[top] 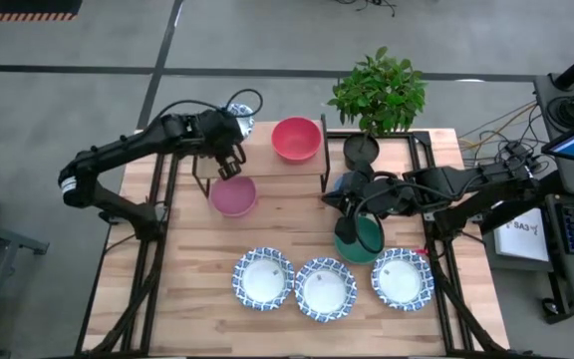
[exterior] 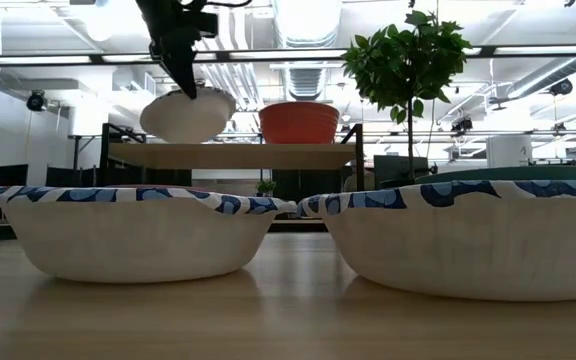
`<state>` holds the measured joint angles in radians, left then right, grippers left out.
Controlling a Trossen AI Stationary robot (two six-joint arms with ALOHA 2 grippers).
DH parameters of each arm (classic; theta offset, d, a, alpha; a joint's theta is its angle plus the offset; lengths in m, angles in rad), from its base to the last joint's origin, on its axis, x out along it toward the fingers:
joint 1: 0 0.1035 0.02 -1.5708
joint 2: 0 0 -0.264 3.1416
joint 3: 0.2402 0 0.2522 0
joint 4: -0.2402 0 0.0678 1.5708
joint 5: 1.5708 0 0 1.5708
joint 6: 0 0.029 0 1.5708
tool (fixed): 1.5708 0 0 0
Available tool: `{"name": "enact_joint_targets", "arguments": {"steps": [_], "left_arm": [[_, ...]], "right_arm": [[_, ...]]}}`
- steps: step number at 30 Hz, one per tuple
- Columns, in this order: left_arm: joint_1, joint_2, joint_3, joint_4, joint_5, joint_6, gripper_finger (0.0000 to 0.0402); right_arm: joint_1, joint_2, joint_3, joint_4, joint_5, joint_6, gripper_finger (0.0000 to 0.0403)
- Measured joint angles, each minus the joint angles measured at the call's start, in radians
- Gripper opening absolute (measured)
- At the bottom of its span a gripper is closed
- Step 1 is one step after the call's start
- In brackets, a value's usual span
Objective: Place and stack bowls onto a shelf
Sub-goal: Put the white pattern paper bowl on the shelf
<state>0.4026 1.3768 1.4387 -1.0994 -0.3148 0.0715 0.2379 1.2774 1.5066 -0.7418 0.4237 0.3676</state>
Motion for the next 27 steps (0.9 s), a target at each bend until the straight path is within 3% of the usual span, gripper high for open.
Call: {"name": "enact_joint_targets", "arguments": {"steps": [13,27], "left_arm": [[0.000,0.003,-0.089,0.037,0.019,-0.013,0.0019],[0.000,0.002,-0.056,0.044,0.028,-0.021,0.0120]], "right_arm": [[0.000,0.000,0.000,0.000,0.025,0.000,0.0012],[0.000,0.000,0.000,0.000,0.024,0.042,0.0012]]}}
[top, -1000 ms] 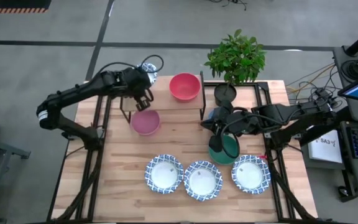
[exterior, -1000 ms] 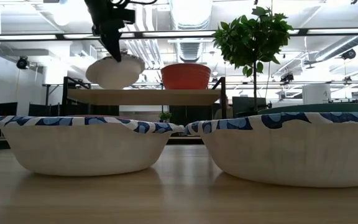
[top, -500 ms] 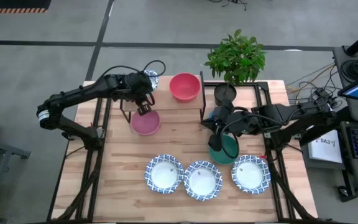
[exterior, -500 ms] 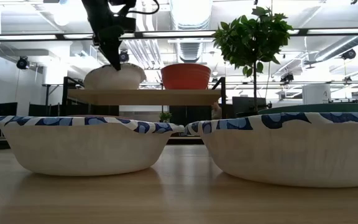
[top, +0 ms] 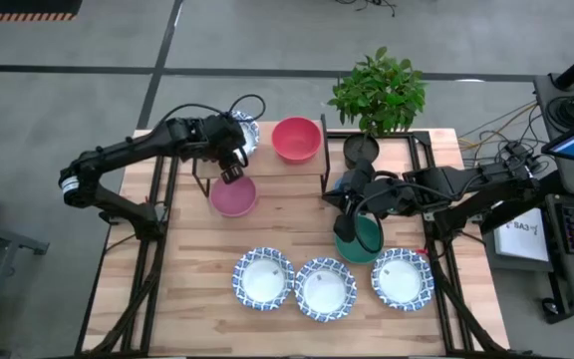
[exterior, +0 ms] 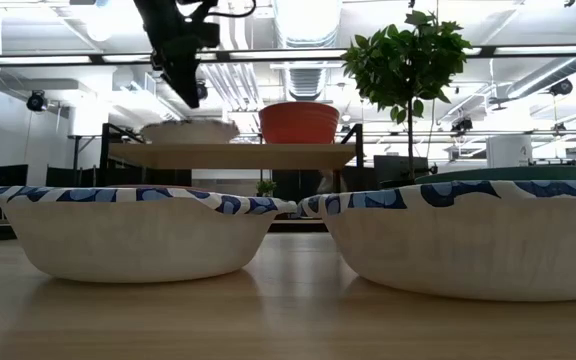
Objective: Place and stack bowls onto a shelf
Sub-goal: Put the white pattern paper bowl on the shelf, then stack the green plastic bowl on top of the red plastic bowl on the shelf
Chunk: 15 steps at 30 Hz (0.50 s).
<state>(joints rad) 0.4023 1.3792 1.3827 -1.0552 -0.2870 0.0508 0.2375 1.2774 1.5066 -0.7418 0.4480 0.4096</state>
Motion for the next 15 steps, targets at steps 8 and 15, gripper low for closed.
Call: {"name": "enact_joint_targets", "arguments": {"steps": [8,15], "left_arm": [[-0.011,-0.010,0.129,-0.047,0.095,-0.008,0.0150],[-0.031,-0.076,0.177,0.003,0.333,-0.020,0.0134]], "right_arm": [[0.000,0.000,0.000,-0.014,-0.003,0.117,0.0012],[-0.018,0.000,-0.010,-0.045,-0.080,0.331,0.0012]]}}
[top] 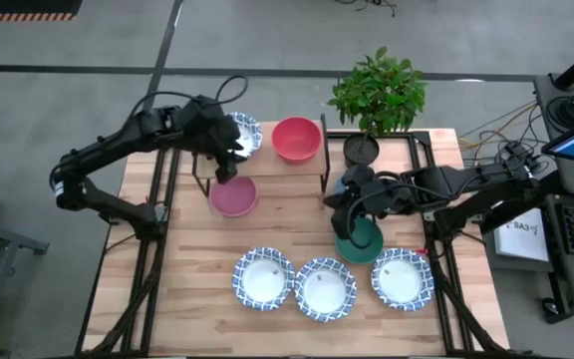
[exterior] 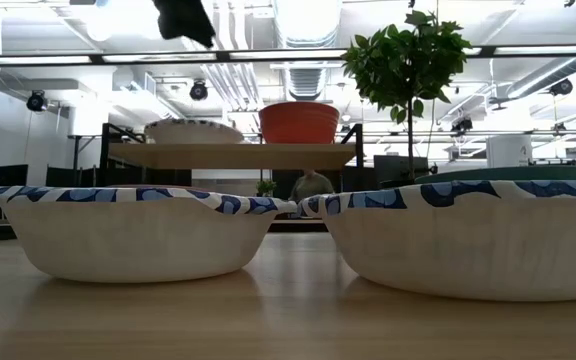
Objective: Place and stack bowls onto a shelf
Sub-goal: Stack the green plastic bowl on top of the red plastic bowl on the shelf
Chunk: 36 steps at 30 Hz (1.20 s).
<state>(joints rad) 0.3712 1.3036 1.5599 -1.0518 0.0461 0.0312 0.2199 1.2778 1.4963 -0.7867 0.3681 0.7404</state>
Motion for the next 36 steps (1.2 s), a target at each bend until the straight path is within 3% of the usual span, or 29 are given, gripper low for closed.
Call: {"name": "enact_joint_targets", "arguments": {"steps": [12,19,22,27,36], "left_arm": [[-0.066,-0.165,-0.100,0.087,0.022,-0.199,0.0098],[-0.081,-0.261,-0.236,0.112,0.018,-0.287,0.0088],[-0.084,-0.311,-0.317,0.160,0.018,-0.330,0.0086],[-0.100,-0.403,-0.445,0.273,0.017,-0.394,0.0086],[-0.109,-0.530,-0.514,0.355,0.017,-0.418,0.0086]], "right_arm": [[-0.090,0.146,-0.002,-0.007,-0.284,0.263,0.0012],[-0.127,0.274,-0.002,-0.202,-0.507,0.476,0.0012],[-0.127,0.317,-0.002,-0.307,-0.514,0.562,0.0012],[-0.127,0.363,-0.002,-0.346,-0.559,0.571,0.0027],[-0.127,0.452,-0.006,-0.411,-0.512,0.605,0.0127]]}}
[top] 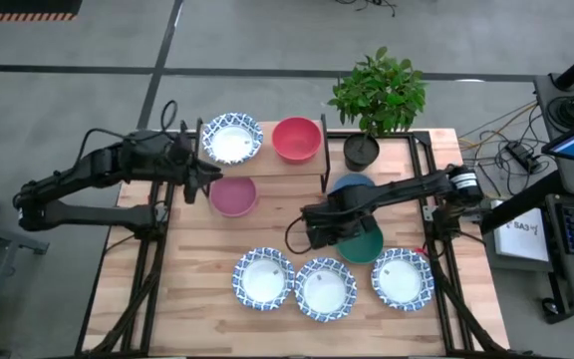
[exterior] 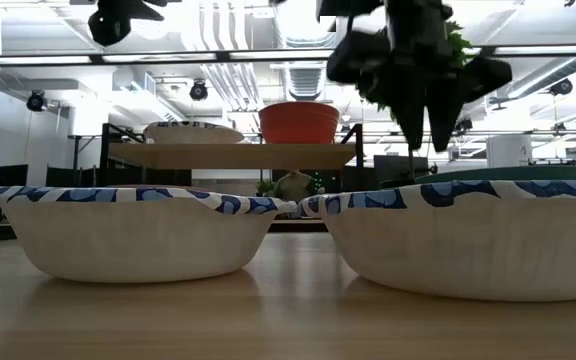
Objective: Place and stack bowls onto a shelf
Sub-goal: Stack the green plastic bowl on top of the red plastic bowl on the shelf
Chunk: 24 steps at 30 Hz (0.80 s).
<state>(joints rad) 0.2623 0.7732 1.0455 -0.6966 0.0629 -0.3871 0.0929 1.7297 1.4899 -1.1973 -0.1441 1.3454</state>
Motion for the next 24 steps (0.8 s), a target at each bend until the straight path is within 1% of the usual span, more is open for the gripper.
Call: {"name": "enact_joint_targets", "arguments": {"steps": [4,8,12,20,24], "left_arm": [[0.000,-0.042,0.001,0.017,0.000,0.018,0.0086],[0.000,-0.073,0.001,0.016,0.000,0.036,0.0086],[0.000,-0.089,0.001,0.015,-0.001,0.046,0.0086],[0.000,-0.095,0.001,0.014,-0.001,0.075,0.0086],[0.000,-0.094,0.000,0.014,-0.001,0.087,0.0086]], "right_arm": [[0.000,0.049,0.000,0.010,0.043,-0.001,0.0160],[0.000,0.098,0.000,0.019,0.058,0.005,0.0162],[0.000,0.130,0.006,0.032,0.058,0.015,0.0130],[0.000,0.128,0.009,0.034,0.045,0.019,0.0019],[0.001,0.126,0.020,0.031,0.028,0.025,0.0013]]}}
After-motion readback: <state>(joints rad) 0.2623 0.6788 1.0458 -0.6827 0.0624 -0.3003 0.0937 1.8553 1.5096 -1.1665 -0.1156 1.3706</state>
